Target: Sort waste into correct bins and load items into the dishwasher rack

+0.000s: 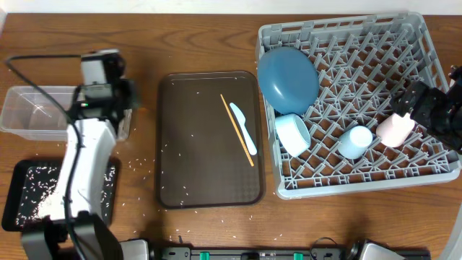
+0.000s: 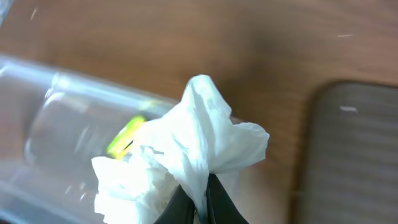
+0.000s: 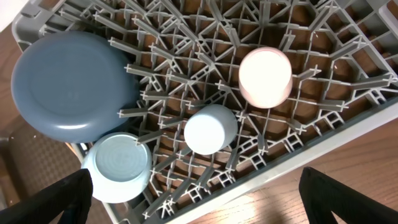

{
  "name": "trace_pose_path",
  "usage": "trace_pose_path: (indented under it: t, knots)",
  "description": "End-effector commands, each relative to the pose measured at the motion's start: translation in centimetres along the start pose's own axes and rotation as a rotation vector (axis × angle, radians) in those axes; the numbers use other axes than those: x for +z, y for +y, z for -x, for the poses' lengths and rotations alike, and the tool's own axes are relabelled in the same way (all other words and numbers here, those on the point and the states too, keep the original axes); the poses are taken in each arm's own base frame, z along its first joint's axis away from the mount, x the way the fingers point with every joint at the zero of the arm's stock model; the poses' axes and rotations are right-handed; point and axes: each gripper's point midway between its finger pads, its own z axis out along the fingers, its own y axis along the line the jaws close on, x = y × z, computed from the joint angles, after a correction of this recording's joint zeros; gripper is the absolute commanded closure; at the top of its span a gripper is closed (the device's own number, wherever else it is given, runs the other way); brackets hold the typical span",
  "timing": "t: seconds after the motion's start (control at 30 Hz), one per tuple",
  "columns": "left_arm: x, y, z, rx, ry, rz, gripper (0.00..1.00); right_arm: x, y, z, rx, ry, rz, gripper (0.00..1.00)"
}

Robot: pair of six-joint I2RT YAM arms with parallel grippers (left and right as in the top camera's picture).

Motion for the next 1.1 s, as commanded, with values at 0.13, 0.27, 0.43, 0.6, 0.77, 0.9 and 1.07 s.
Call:
trace_pose_path:
  t: [0.13,0.27,0.43,0.6,0.77,0.9,1.07]
  knots:
    - [1.4,2.8,-0.2,-0.115,0.012,0.025,0.10,0.0,-0.1,0.1,0.014,-0.001,-0.001,0.01]
    - [0.9,2.7,0.5,-0.114,-0.003,0.021,0.01,0.0,-0.1,0.1,0.014,-0.001,-0.001,0.01]
    - [-2.9,0.5,3.4,-0.098,-0.071,-0.121,0.00,0.0,0.2,0.0,0.013,0.004,0.017,0.01]
    - [-9.1,-3.8,4.9,-0.029,-0.134,-0.384,0.02,-0.1,1.9,-0.3,-0.071,0.018,0.110,0.01]
    - [-13.8,-6.3,3.0,0.050,-0.131,-0.462,0.02,0.0,4.2,-1.2,-0.192,0.039,0.179,0.01]
    - [-16.4,-7.7,0.5,0.095,-0.082,-0.502,0.02,0.1,6.3,-2.0,-0.293,0.046,0.214,0.03]
    - [-17.7,-7.4,-1.5,0.101,-0.031,-0.502,0.02,0.3,9.3,-3.2,-0.424,0.048,0.247,0.06]
